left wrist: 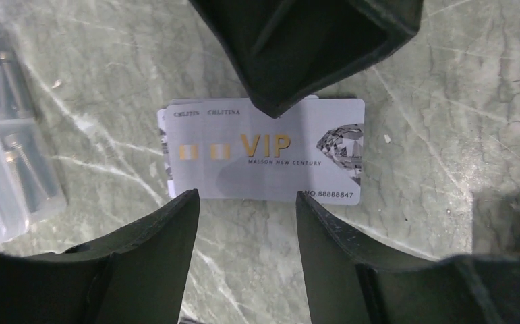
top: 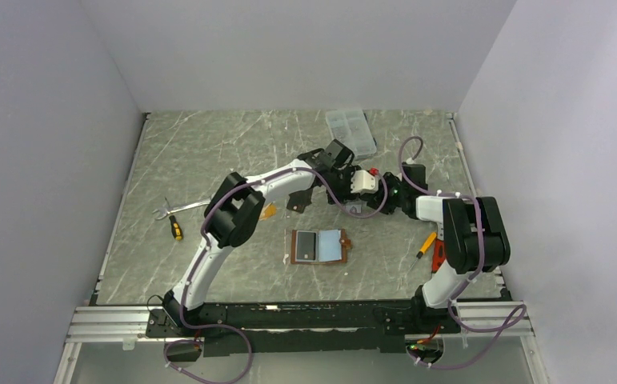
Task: Put the credit cards into the card holder
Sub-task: Adjust the credit card at the center of the board.
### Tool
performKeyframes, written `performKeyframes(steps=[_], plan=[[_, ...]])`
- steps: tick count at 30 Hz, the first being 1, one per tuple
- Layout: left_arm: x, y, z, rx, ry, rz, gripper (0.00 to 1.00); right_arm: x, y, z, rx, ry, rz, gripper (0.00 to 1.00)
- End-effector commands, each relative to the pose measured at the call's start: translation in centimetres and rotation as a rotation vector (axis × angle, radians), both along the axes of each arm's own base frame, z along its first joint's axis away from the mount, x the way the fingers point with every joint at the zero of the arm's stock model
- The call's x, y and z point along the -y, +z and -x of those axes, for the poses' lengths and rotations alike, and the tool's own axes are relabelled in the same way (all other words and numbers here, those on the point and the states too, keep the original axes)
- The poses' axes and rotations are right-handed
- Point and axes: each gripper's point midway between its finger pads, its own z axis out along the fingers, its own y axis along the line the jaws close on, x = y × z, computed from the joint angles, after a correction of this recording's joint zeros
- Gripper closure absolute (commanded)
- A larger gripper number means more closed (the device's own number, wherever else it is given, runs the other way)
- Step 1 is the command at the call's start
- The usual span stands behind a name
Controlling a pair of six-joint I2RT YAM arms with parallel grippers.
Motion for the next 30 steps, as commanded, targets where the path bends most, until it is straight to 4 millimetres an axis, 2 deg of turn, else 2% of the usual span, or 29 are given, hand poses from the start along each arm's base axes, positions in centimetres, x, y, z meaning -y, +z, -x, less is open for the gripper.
performKeyframes(steps=[1, 13, 20, 24, 30], plan=[[0.9, 0.9, -1.4, 0.072, -0.022, 0.005, 0.4, -0.2, -1.4, 1.5, -0.053, 0.007, -0.035, 0.6], [1.2, -0.6, -1.0, 0.064, -0.051, -0.025, 0.41, -1.2, -2.6, 0.8, -0.054, 0.031, -0.095, 0.64], [1.9, -0.7, -0.6, 0.063, -0.082, -0.034, 0.42, -0.6, -3.0, 1.2, -0.066, 0.007, -0.085, 0.65], [2.2, 0.0, -0.4, 0.055, -0.085, -0.012, 0.42, -0.3, -3.6, 1.4, -0.079, -0.007, -0.085, 0.66], [2.4, 3.2, -0.2, 0.054, -0.075, 0.072, 0.42, 0.3, -4.2, 1.6, -0.091, -0.029, -0.082, 0.68]])
